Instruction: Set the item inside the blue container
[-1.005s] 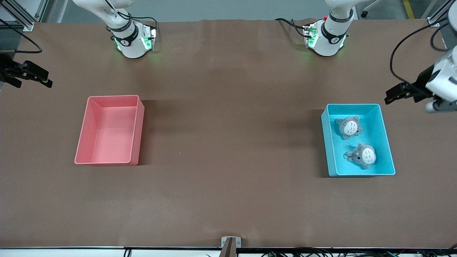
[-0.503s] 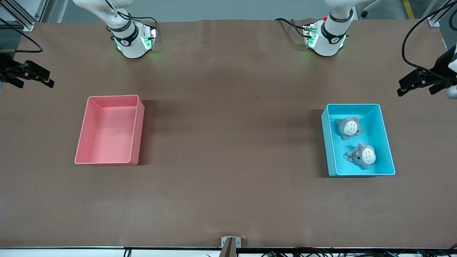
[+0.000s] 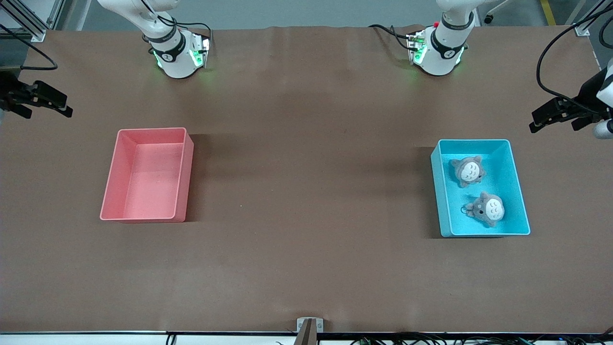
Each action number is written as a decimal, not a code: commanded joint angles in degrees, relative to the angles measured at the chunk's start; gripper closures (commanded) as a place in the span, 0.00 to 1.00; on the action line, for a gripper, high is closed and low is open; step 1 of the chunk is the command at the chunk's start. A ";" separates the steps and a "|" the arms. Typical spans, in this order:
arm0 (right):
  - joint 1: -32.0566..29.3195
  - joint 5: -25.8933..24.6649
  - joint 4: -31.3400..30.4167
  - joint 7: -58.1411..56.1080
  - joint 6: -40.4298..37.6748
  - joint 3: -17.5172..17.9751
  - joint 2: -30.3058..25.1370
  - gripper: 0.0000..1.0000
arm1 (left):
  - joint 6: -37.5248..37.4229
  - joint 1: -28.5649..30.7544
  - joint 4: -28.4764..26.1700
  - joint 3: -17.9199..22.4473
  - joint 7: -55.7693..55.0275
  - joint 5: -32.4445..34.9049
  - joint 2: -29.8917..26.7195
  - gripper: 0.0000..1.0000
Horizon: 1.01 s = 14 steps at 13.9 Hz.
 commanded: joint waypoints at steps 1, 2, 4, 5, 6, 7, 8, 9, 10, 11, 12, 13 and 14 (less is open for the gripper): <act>0.23 0.18 -1.66 -0.85 0.58 -0.31 -1.83 0.00 | -1.13 -9.67 1.19 9.36 0.04 -0.68 -0.07 0.00; 0.23 0.18 -1.66 -0.85 0.58 -0.31 -1.83 0.00 | -1.13 -13.38 1.19 13.15 0.04 -0.68 -0.15 0.00; 0.23 0.18 -1.66 -0.85 0.58 -0.31 -1.83 0.00 | -1.13 -16.74 1.19 16.60 0.13 -0.68 -0.16 0.00; 0.23 0.18 -1.66 -0.85 0.58 -0.31 -1.83 0.00 | -1.13 -17.19 1.19 16.79 0.04 -0.68 -0.16 0.00; 0.23 0.18 -1.66 -0.85 0.40 -0.31 -1.83 0.00 | -1.13 -17.46 1.19 16.88 0.04 -0.59 -0.16 0.00; 0.23 0.18 -1.66 -0.85 0.40 -0.31 -1.83 0.00 | -1.05 -17.28 1.27 16.70 0.04 -0.59 0.02 0.00; 0.23 0.18 -1.66 -0.85 0.40 -0.31 -1.83 0.00 | -0.61 -16.85 1.27 16.44 0.04 -0.42 0.46 0.00; 0.23 0.18 -1.66 -0.85 0.40 -0.31 -1.83 0.00 | -0.61 -16.84 1.36 16.35 0.04 -0.42 0.46 0.00; 0.23 0.18 -1.75 -0.85 0.40 -0.31 -1.83 0.00 | -0.61 -16.84 1.36 16.35 0.04 -0.42 0.46 0.00; 0.23 0.18 -1.75 -0.85 0.40 -0.31 -1.83 0.00 | -0.61 -16.84 1.80 16.35 0.04 -0.42 0.46 0.00; 0.23 0.18 -1.75 -0.85 0.40 -0.31 -1.83 0.00 | -0.61 -16.76 2.15 16.26 0.04 -0.42 0.55 0.00; 0.23 0.18 -1.75 -0.85 0.40 -0.31 -1.83 0.00 | -0.35 -16.84 2.15 16.26 0.13 -0.33 0.55 0.00; 0.23 0.18 -1.75 -0.85 0.40 -0.31 -1.83 0.00 | -0.08 -16.93 2.24 16.18 0.04 -0.24 0.55 0.00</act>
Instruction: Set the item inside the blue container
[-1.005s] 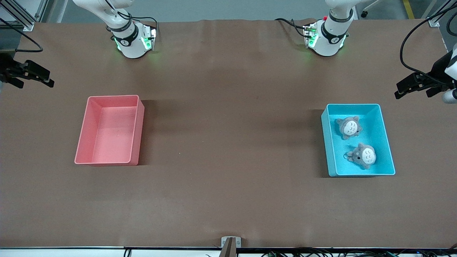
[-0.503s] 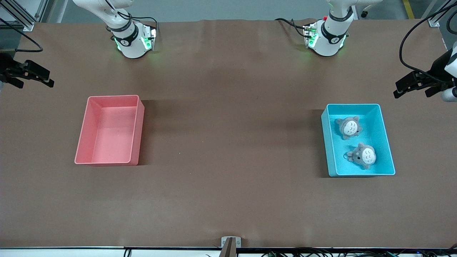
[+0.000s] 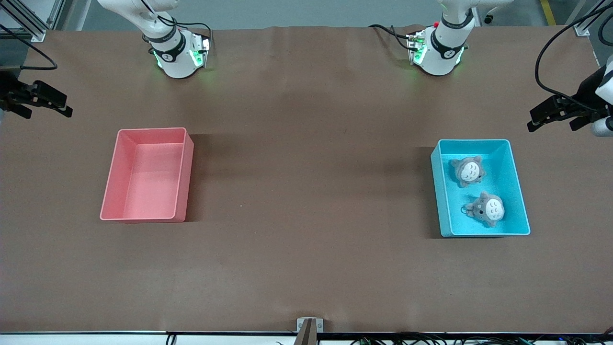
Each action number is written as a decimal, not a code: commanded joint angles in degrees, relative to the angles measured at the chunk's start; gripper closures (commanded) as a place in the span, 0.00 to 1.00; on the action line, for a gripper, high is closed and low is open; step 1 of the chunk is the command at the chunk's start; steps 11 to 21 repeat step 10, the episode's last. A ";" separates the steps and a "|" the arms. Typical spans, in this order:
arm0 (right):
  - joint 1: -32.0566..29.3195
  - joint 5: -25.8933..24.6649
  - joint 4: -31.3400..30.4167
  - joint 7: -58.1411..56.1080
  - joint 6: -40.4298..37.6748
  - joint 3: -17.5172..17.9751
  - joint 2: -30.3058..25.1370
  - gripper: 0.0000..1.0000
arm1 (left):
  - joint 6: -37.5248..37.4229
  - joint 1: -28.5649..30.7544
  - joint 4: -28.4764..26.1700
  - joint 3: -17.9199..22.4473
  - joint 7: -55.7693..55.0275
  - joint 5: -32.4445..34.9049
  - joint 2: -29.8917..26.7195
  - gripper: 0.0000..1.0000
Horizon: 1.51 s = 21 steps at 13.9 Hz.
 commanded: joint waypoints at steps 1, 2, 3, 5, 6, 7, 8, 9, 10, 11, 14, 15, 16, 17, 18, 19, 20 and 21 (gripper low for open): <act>0.23 0.18 -1.75 -0.69 0.40 -0.29 -1.83 0.00 | -0.17 -0.25 1.89 -0.14 0.06 -0.41 0.51 0.00; 0.23 0.18 -1.66 -0.69 0.40 -0.29 -1.83 0.00 | -0.17 -0.43 2.42 -0.31 0.05 -0.59 0.51 0.00; 0.15 0.18 -1.75 -0.69 0.40 -0.29 -1.83 0.00 | -0.17 -0.43 2.51 -0.66 0.05 -0.59 0.51 0.00; 0.15 0.18 -1.75 -0.69 0.40 -0.29 -1.83 0.00 | -0.17 -0.25 2.42 -0.75 0.14 -0.59 0.51 0.00; 0.15 0.18 -1.75 -0.69 0.40 -0.29 -1.92 0.00 | -0.26 -0.25 2.33 -0.75 0.14 -0.50 0.51 0.00; 0.15 0.18 -1.66 -0.69 0.40 -0.29 -1.83 0.00 | -0.26 -0.25 2.42 -0.75 0.14 -0.50 0.43 0.00; 0.15 0.18 -1.66 -0.69 0.40 -0.29 -1.92 0.00 | -0.26 -0.25 2.33 -0.75 0.14 -0.50 0.43 0.00; 0.06 0.18 -1.66 -0.69 0.40 -0.29 -1.83 0.00 | -0.26 -0.25 2.33 -0.75 0.14 -0.50 0.51 0.00; 0.06 0.18 -1.66 -0.69 0.40 -0.29 -1.83 0.00 | -0.26 -0.17 2.33 -0.75 0.14 -0.50 0.51 0.00; 0.06 0.18 -1.66 -0.69 0.40 -0.29 -1.83 0.00 | -0.26 -0.17 2.33 -0.75 0.14 -0.50 0.51 0.00; 0.06 0.18 -1.66 -0.69 0.40 -0.29 -1.83 0.00 | -0.26 -0.17 2.33 -0.75 0.14 -0.50 0.51 0.00; 0.06 0.18 -1.66 -0.69 0.40 -0.29 -1.83 0.00 | -0.26 -0.17 2.33 -0.75 0.14 -0.50 0.51 0.00; 0.06 0.18 -1.66 -0.69 0.40 -0.29 -1.83 0.00 | -0.26 -0.17 2.33 -0.75 0.14 -0.50 0.51 0.00; 0.06 0.18 -1.66 -0.69 0.40 -0.29 -1.83 0.00 | -0.26 -0.17 2.33 -0.75 0.14 -0.50 0.51 0.00; 0.06 0.18 -1.66 -0.69 0.40 -0.29 -1.83 0.00 | -0.26 -0.17 2.33 -0.75 0.14 -0.50 0.51 0.00; 0.06 0.18 -1.66 -0.69 0.40 -0.29 -1.83 0.00 | -0.26 -0.17 2.33 -0.75 0.14 -0.50 0.51 0.00; 0.06 0.18 -1.66 -0.69 0.40 -0.29 -1.83 0.00 | -0.26 -0.17 2.33 -0.75 0.14 -0.50 0.51 0.00; 0.06 0.18 -1.66 -0.69 0.40 -0.29 -1.83 0.00 | -0.26 -0.17 2.33 -0.75 0.14 -0.50 0.51 0.00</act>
